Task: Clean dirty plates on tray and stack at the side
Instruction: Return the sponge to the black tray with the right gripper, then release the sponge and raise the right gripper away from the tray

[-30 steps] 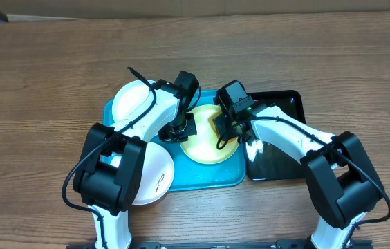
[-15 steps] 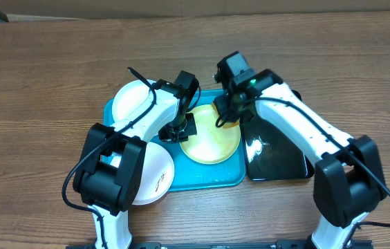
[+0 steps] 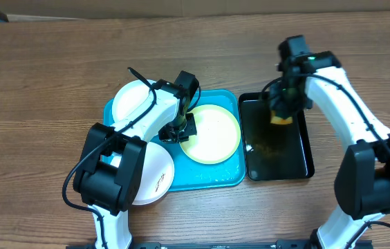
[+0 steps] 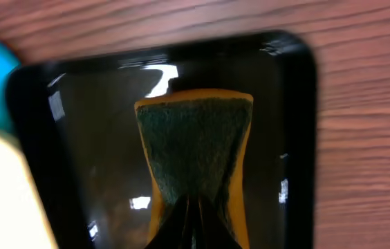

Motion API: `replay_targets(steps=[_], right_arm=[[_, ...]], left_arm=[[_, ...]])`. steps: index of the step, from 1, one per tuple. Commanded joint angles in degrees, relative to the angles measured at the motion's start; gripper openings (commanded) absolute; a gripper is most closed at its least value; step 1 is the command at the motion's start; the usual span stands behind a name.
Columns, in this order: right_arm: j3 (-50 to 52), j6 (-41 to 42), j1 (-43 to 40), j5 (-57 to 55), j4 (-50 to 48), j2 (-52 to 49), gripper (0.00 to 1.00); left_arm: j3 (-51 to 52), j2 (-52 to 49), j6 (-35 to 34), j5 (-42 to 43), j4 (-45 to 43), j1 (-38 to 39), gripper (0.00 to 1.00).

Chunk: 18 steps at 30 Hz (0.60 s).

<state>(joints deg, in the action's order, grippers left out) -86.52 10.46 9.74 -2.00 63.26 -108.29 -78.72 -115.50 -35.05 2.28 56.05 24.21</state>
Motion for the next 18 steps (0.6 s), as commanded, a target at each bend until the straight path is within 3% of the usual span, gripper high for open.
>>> replay_targets(steps=[1,5,9,10,12,18], right_arm=[[4.15,0.5,-1.16,-0.46,-2.47,1.86,0.04],[9.27,0.48,-1.18,-0.5,-8.15,1.84,0.06],[12.7,0.48,-1.18,-0.5,-12.68,1.84,0.33],[13.27,0.46,-1.18,-0.5,-13.75,1.84,0.38],[13.55,0.46,-1.18,-0.5,-14.88,1.84,0.45],[7.04,0.46,-1.18,0.63,-8.57,1.92,0.48]], left_arm=[[1.11,-1.55,-0.98,-1.64,0.0,0.24,0.09],[1.11,-1.55,-0.96,-1.64,0.02,0.24,0.14],[1.11,-1.55,-0.96,-1.2,0.17,0.24,0.22],[1.11,-1.55,-0.96,-1.2,0.2,0.24,0.21],[1.11,-1.55,-0.96,-1.2,0.17,0.24,0.04],[-0.61,-1.49,-0.42,-1.2,1.51,0.13,0.04]])
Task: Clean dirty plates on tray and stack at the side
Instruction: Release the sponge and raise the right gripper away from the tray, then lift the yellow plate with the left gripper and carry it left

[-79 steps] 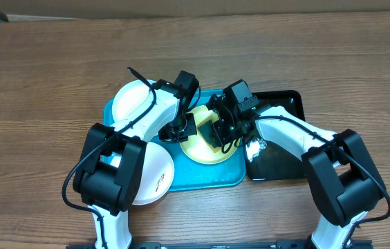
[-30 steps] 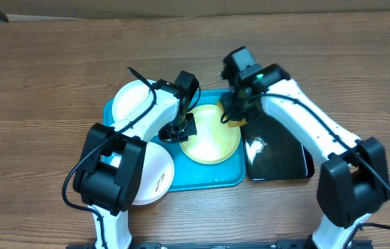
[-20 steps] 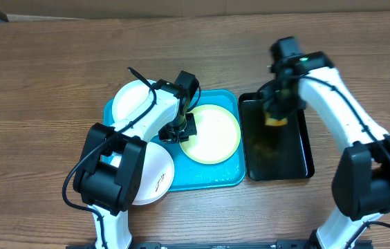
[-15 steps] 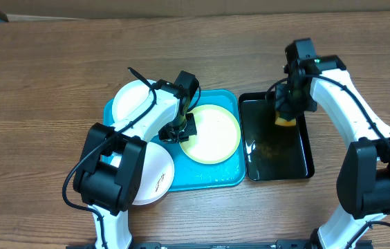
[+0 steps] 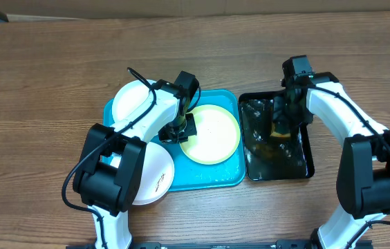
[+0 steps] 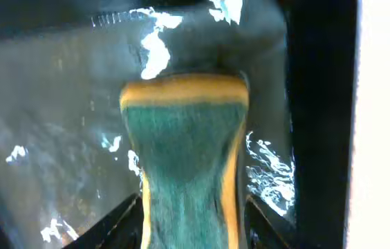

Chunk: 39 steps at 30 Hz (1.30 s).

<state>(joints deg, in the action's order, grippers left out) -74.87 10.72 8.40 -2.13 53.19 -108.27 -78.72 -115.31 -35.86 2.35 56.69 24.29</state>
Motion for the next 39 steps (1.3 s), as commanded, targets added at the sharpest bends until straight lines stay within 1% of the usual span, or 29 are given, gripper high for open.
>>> replay_targets(steps=[1,5,10,17,22,24,25,27,31,36,39], right_arm=[[-7.54,0.24,0.15,1.18,4.66,2.03,0.49],[-12.72,0.52,0.15,1.2,10.01,2.84,0.54],[-14.34,1.2,0.13,1.22,10.84,3.28,0.66],[-14.67,1.33,0.13,2.25,11.04,3.34,0.66],[-19.19,1.36,0.02,2.29,14.58,3.39,0.66],[-21.35,1.9,-0.31,2.29,16.61,3.39,0.69],[-22.43,2.86,-0.7,2.45,17.64,3.39,0.72],[-24.09,3.06,-1.79,4.46,18.99,3.39,0.76],[-25.66,3.02,-5.92,12.09,19.69,3.39,0.85],[-25.66,2.91,-13.7,23.3,19.61,3.39,0.86],[-25.66,2.8,-17.68,26.27,19.56,3.39,0.87]], left_arm=[[-2.4,-1.57,1.25,-1.51,2.16,0.04,0.04],[-7.41,-0.81,1.57,-4.76,5.95,0.07,0.04],[-13.88,-0.28,1.57,-9.84,10.99,0.07,0.04],[-22.18,-0.26,1.64,-11.45,16.68,0.0,0.04],[-28.26,-0.26,3.37,-11.37,19.45,0.0,0.04],[-30.25,-0.26,4.17,-11.32,20.06,0.11,0.04],[-31.21,-0.26,4.9,-11.32,20.31,0.26,0.04],[-32.92,-0.26,6.1,-11.32,20.61,0.74,0.04],[-35.69,-0.26,7.96,-11.98,19.91,2.05,0.04],[-36.81,-0.26,11.58,-15.96,15.43,5.09,0.04],[-36.81,-0.28,13.7,-18.75,12.79,7.96,0.04]])
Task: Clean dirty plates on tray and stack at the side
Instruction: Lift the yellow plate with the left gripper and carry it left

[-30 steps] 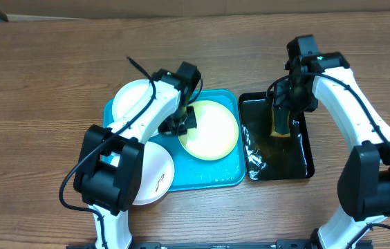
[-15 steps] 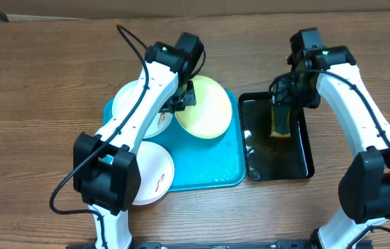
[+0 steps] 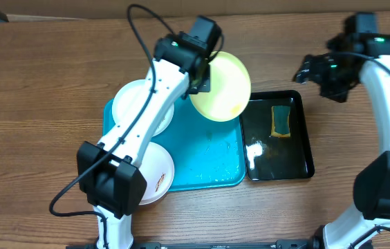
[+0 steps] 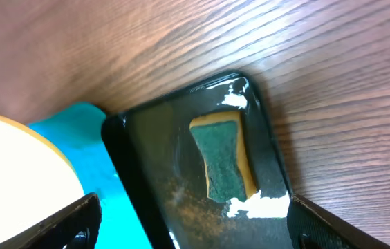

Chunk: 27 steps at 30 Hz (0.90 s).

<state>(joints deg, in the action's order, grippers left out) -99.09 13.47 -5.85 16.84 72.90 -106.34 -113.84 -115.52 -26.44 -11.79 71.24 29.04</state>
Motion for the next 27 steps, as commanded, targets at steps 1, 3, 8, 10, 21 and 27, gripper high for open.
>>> replay_targets(steps=[1,3,8,10,21,27], right_arm=[[-1.44,0.07,-4.55,7.28,-0.17,1.46,0.88],[-1.42,0.07,-6.62,7.26,-0.17,1.44,0.96],[-1.42,0.04,-9.6,7.21,-0.13,1.44,1.0],[-1.42,0.04,-10.16,7.06,-0.09,1.44,1.0],[-1.38,-0.17,-10.29,6.16,0.55,1.44,1.0],[-1.38,-0.17,-10.29,6.16,0.52,1.44,1.0]], left_arm=[[-1.68,-0.07,4.92,-5.88,-2.58,4.31,0.04],[-1.68,-0.07,5.97,-9.77,-4.11,6.8,0.04],[-1.68,-0.07,9.07,-23.87,-7.13,14.1,0.04],[-1.68,-0.09,10.73,-29.05,-8.02,16.94,0.04],[-1.66,-0.44,19.21,-50.47,-14.03,27.82,0.04],[-1.66,-0.44,20.7,-50.6,-14.97,28.63,0.04]])
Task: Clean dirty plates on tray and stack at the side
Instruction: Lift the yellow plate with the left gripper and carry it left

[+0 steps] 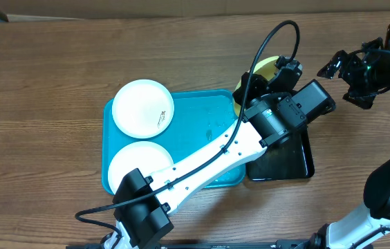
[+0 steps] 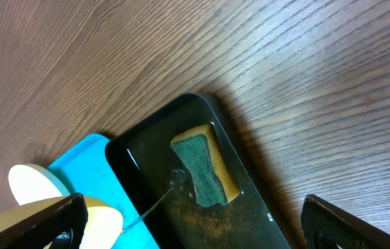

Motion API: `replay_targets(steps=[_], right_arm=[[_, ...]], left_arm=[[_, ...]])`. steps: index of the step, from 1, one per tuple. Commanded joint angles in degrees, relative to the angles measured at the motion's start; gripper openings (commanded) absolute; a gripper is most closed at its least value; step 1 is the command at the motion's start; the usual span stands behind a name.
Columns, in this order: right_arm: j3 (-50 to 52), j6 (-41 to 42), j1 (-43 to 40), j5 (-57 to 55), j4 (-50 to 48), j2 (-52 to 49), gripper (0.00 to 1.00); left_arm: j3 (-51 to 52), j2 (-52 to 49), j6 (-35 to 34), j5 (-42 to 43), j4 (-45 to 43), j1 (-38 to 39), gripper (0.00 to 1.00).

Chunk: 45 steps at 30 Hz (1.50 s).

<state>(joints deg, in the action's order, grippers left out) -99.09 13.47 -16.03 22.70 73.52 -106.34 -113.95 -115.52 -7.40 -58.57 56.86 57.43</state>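
Observation:
My left gripper [image 1: 263,77] is shut on the rim of the yellow plate [image 1: 268,67] and holds it tilted over the far end of the black wash tray [image 1: 299,166]. In the right wrist view the plate's edge [image 2: 104,220] shows at the lower left, with a thin line running from it into the tray. The green-and-yellow sponge [image 2: 204,170] lies loose in the black tray [image 2: 250,207]. Two white plates [image 1: 143,107] [image 1: 138,164] sit on the left of the blue tray [image 1: 202,124]. My right gripper [image 1: 350,72] [image 2: 195,228] hangs open, high at the far right.
The left arm [image 1: 209,155] stretches across the blue tray and covers much of the black tray. Brownish residue [image 2: 202,218] lies on the black tray's floor. Bare wooden table [image 1: 43,83] surrounds both trays.
The left gripper has carried the yellow plate from above the blue tray's far right corner to over the far end of the black tray. The right gripper, still open, stands farther right.
First the right gripper held the sponge over the black tray while the left gripper was at the yellow plate lying in the blue tray. Then the sponge was down in the tray's water. Later it lay released, the right gripper away and open, the left holding the plate lifted, now over the black tray.

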Motion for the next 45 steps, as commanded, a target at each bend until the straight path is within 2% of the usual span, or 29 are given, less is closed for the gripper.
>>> replay_targets(steps=[1,6,8,9,10,12,13,15,19,23,32,36,41,45], right_arm=[[-1.38,-0.17,-0.11,0.31,-0.09,1.44,1.0],[-1.38,-0.17,-0.11,0.28,-0.07,1.44,1.0],[-1.38,-0.15,-0.11,0.28,-0.07,1.44,1.0],[-1.38,-0.15,-0.11,0.31,-0.09,1.44,1.0],[-1.38,-0.15,-0.11,0.31,-0.07,1.44,1.0],[-1.38,-0.13,-0.11,0.31,-0.09,1.44,1.0],[-1.38,-0.13,-0.11,0.31,-0.11,1.44,1.0],[-1.38,-0.13,-0.11,0.31,-0.11,1.44,1.0],[-1.38,-0.13,-0.11,0.31,-0.11,1.44,1.0],[-1.38,-0.13,-0.11,0.31,-0.11,1.44,1.0],[-1.38,-0.13,-0.11,0.31,-0.11,1.44,1.0],[-1.38,-0.13,-0.11,0.31,-0.11,1.44,1.0],[-1.38,-0.13,-0.11,0.31,-0.11,1.44,1.0],[-1.38,-0.13,-0.11,0.31,-0.11,1.44,1.0]], left_arm=[[-1.55,-0.44,1.66,-3.82,-0.61,0.24,0.04],[-1.55,-0.44,0.57,-2.71,-0.55,-0.42,0.04],[-1.55,-0.44,-1.62,1.62,0.26,-0.96,0.04],[-1.57,-0.42,-2.36,5.09,0.83,-1.44,0.04],[-1.57,-0.42,-3.56,13.77,2.08,-2.99,0.04],[-1.57,-0.42,-5.97,21.88,3.23,-5.29,0.04],[-1.64,-0.15,-8.22,29.97,4.31,-8.33,0.04],[-1.84,0.22,-9.16,38.69,5.25,-12.04,0.04],[-2.16,1.66,-9.38,57.86,7.28,-22.08,0.04],[-2.16,2.84,-9.38,72.11,11.61,-34.95,0.04],[-2.03,2.89,-9.38,73.11,20.65,-62.01,0.04],[-1.9,2.8,-12.13,67.67,21.07,-73.07,0.04],[0.5,2.69,-17.62,58.73,18.62,-82.34,0.04],[4.81,2.69,-17.97,55.95,14.93,-86.86,0.04]])
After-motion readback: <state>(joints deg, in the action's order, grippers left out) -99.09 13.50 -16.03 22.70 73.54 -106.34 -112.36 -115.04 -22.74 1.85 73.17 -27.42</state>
